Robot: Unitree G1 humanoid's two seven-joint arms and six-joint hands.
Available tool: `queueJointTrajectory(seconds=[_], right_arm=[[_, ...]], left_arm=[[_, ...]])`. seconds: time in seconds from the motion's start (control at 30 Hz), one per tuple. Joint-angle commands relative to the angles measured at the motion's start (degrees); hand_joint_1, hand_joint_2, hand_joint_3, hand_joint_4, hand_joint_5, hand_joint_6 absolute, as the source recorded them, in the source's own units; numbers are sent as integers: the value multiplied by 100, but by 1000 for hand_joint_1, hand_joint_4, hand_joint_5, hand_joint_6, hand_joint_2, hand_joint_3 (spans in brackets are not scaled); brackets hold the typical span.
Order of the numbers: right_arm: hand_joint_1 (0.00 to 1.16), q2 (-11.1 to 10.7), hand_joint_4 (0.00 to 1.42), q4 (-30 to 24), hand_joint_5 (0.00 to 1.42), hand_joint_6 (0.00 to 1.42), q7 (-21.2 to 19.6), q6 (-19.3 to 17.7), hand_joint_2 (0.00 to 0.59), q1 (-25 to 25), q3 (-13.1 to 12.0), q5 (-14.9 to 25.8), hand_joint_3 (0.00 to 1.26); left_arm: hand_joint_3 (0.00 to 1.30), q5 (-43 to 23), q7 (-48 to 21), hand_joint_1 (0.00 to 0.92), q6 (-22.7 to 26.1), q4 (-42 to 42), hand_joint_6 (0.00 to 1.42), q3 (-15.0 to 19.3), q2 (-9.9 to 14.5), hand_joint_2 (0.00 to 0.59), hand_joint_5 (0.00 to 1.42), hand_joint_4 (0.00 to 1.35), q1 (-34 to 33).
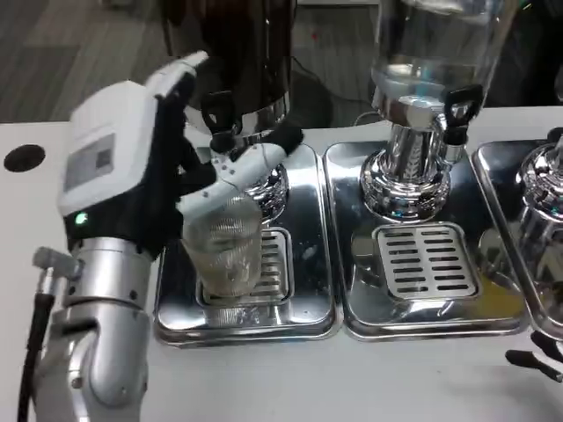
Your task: Grasp the cup under the faucet to collect the drink, then remove the cup.
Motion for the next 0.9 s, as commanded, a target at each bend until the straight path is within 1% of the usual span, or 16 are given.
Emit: queueJointTrajectory(seconds=[0.03,0.23,0.4,0.57,0.7,0.9], right_arm=[[486,-37,32,20,0,0,17,-83,402,48,-44,72,202],[484,-51,28,53,0,0,33,-111,402,33,-57,135,194],[484,-37,24,57,0,0,39,-122,402,16,-31,126,187],[483,-19,16,55,0,0,38,-127,402,-1,-12,113,183],[483,0,14,66,0,0,38,-123,402,-16,12,105,181],[483,44,13,58,0,0,25,-102,402,-38,55,54,181]], left_arm=[[365,-60,-70,79,13,168,1110,-56,-69,64,911,314,-150],[437,-22,-56,79,5,202,1155,-58,-57,64,973,394,-175],[481,17,-82,64,-3,32,1195,-37,-28,66,1014,451,-81],[483,20,-281,64,37,-186,1188,30,40,66,1018,459,34],[480,55,-459,63,22,-292,1188,71,141,63,1016,456,133],[476,75,-611,61,-34,-406,1172,14,237,62,1004,448,298]])
